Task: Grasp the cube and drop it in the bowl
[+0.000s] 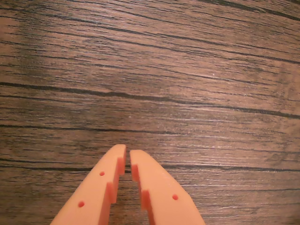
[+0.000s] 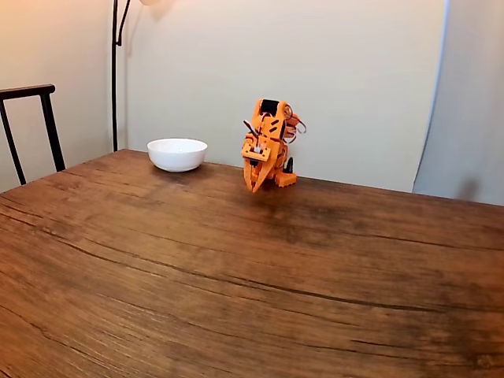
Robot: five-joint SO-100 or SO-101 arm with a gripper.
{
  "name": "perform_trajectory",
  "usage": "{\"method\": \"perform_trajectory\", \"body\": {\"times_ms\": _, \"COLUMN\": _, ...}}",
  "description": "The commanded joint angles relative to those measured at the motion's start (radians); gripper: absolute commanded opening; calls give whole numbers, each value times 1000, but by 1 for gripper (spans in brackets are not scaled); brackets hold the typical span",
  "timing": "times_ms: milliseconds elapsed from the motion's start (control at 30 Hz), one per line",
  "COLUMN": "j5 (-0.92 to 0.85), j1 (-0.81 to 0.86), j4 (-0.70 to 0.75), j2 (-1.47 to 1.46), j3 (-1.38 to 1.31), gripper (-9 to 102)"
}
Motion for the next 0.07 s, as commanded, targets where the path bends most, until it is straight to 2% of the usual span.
{"method": "perform_trajectory", "body": {"times_ms": 0, "j5": 3, "j1": 3, "j4": 44, "j2": -17, "j3": 2, "gripper": 0}}
{"method": "perform_trajectory", "body": {"times_ms": 33, "j5": 3, "j1": 3, "j4": 44, "j2": -17, "j3": 2, "gripper": 0}}
